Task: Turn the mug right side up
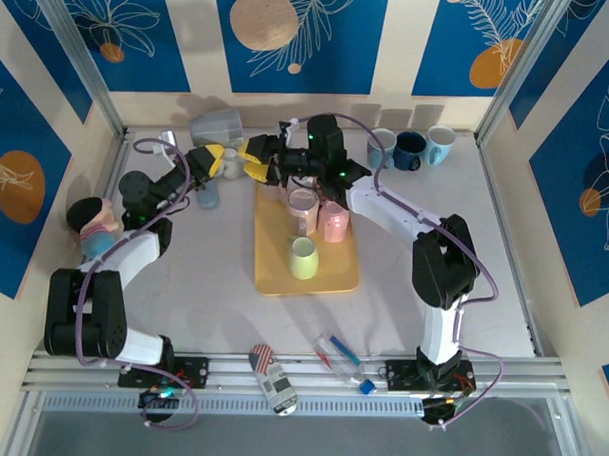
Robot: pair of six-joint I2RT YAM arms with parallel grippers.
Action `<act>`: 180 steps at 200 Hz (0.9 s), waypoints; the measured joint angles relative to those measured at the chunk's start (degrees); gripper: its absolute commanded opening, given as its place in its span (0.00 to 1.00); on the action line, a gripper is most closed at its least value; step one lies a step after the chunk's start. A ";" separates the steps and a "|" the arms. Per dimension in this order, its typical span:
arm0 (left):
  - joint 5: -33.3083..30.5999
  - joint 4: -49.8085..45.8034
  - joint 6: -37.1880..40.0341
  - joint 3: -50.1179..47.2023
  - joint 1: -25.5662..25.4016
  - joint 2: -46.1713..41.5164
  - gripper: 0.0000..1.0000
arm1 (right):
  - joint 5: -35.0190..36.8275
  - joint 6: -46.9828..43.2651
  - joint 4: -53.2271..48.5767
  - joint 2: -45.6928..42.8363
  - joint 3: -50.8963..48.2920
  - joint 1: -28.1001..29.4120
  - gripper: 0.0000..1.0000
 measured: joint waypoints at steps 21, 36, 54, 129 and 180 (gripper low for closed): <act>0.00 0.04 -0.55 0.09 -0.02 0.46 0.00 | 0.11 1.33 2.08 1.42 0.02 0.35 0.42; 0.13 0.31 -0.81 0.09 -0.04 0.96 0.00 | 0.46 2.29 3.80 1.53 0.02 0.59 0.42; 0.35 1.42 -1.29 0.09 -0.26 1.66 0.00 | 0.66 3.04 6.67 1.53 0.02 1.07 0.42; 0.24 5.33 -4.57 -0.61 -0.31 3.15 0.00 | 2.60 5.55 9.75 5.11 1.81 2.27 0.32; 1.16 6.21 -5.73 -0.85 -0.31 3.13 0.00 | 4.81 5.31 9.84 5.53 2.38 2.36 0.29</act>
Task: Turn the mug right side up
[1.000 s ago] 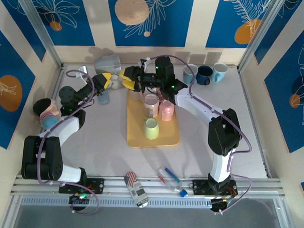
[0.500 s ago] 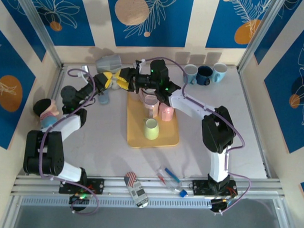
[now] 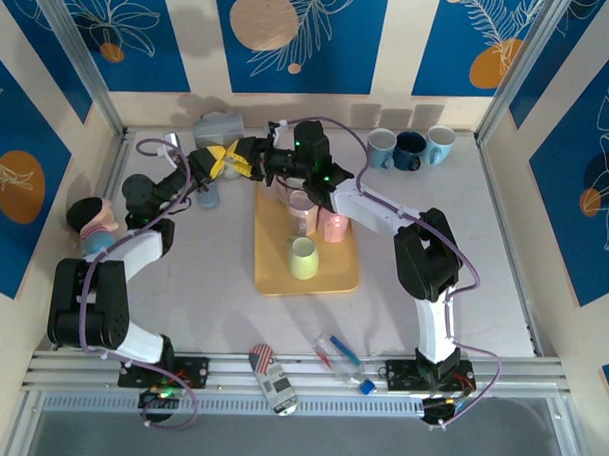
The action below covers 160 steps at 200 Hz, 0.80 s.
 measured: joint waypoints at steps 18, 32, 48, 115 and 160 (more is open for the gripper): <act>0.42 0.00 -0.13 -0.13 0.00 0.00 0.00 | 0.63 -0.39 0.24 0.00 0.07 0.15 0.19; 0.31 0.11 -0.94 -0.28 0.00 -0.02 0.00 | 0.90 -1.07 0.00 0.02 0.26 0.24 0.10; 0.09 0.26 -1.07 -0.72 0.00 -0.17 0.00 | 0.96 -1.95 -0.13 0.07 0.37 0.24 0.03; 2.34 -11.58 8.96 -0.79 0.02 -6.12 0.56 | 0.76 -6.84 -0.98 0.11 0.39 -0.17 0.00; 5.11 -26.88 20.94 -0.24 0.04 -13.33 0.71 | 1.88 -12.76 -3.08 -0.31 0.20 -1.16 0.00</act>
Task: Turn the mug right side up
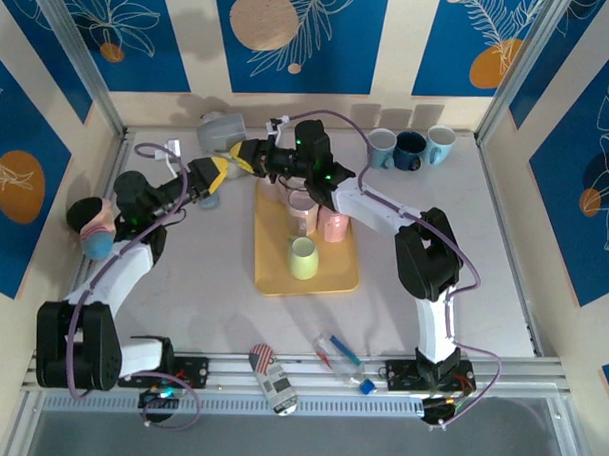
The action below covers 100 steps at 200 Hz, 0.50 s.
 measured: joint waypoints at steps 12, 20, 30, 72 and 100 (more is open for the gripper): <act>0.17 -4.13 3.08 0.22 0.13 -1.42 0.73 | 0.44 -1.73 -1.38 -0.92 -0.55 -0.42 0.00; 0.17 -6.58 4.92 0.35 0.28 -2.21 0.74 | 0.66 -2.91 -2.29 -1.84 -1.29 -0.76 0.00; 0.15 -9.40 7.17 0.44 0.39 -3.19 0.74 | 1.09 -4.33 -3.69 -3.32 -2.25 -1.31 0.00; -0.94 -21.51 17.42 0.50 0.61 -8.22 0.73 | 2.14 -10.34 -9.11 -9.73 -5.07 -4.02 0.00; -1.38 -28.17 24.11 0.76 0.63 -12.20 0.72 | 3.45 -15.85 -15.10 -13.68 -5.62 -5.55 0.00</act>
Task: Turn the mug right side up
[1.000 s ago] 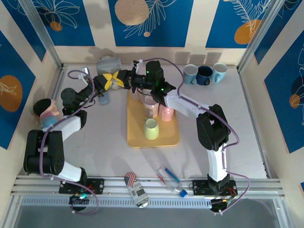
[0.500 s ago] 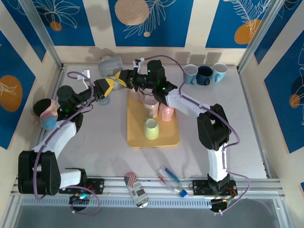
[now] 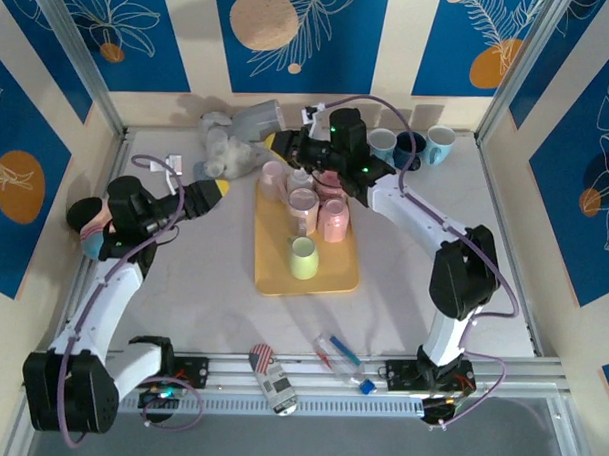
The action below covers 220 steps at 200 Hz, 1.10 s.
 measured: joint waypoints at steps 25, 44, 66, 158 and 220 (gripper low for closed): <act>-0.26 -5.68 5.62 0.72 0.00 -1.60 0.72 | 1.66 -5.25 -5.20 -3.87 -1.57 -0.98 0.00; -0.79 -8.55 8.87 0.74 0.00 -2.25 0.73 | 3.21 -9.66 -9.55 -6.67 -2.62 -1.75 0.00; -1.97 -10.21 11.69 0.74 0.02 -2.89 0.73 | 5.09 -14.75 -13.97 -10.01 -4.48 -2.69 0.00; -4.61 -12.50 22.25 0.55 -2.19 -1.75 0.72 | 17.84 -33.66 -33.40 -19.41 -8.52 -12.57 0.00; -12.31 -16.20 28.20 2.75 -12.24 3.06 0.72 | 30.27 -45.77 -37.94 -20.20 -11.80 -18.69 0.00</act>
